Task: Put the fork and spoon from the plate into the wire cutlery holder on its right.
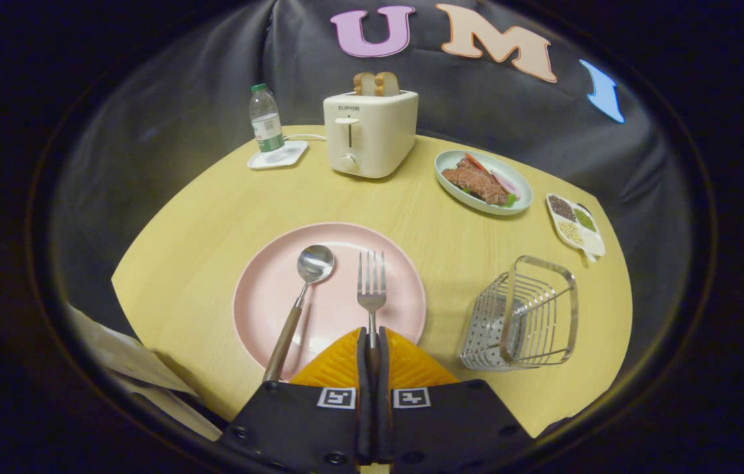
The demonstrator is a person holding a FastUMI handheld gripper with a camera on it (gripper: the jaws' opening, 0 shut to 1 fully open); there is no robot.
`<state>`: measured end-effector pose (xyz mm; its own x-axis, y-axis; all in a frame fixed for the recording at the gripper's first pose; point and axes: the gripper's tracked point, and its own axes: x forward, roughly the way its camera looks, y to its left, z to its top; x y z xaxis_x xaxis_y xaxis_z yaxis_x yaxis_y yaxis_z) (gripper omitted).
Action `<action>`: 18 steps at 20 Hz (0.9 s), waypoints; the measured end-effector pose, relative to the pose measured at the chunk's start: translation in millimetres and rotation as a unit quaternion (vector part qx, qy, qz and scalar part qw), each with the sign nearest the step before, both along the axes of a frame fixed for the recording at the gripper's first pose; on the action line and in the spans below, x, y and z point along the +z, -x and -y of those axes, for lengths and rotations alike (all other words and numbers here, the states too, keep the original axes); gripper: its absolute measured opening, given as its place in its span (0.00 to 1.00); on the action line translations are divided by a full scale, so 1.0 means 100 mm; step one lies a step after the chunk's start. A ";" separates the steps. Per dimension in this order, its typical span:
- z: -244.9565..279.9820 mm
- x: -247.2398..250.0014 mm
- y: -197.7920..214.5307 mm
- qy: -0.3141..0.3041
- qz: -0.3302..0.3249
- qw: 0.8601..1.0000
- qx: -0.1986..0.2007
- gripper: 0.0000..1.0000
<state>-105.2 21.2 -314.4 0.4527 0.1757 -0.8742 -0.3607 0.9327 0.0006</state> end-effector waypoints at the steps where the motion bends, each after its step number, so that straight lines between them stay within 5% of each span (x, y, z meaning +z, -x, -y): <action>1: 0.03 0.04 0.00 0.005 -0.001 1.000 0.008 0.07; 18: 0.98 0.50 -0.20 0.044 -0.006 0.997 0.055 0.07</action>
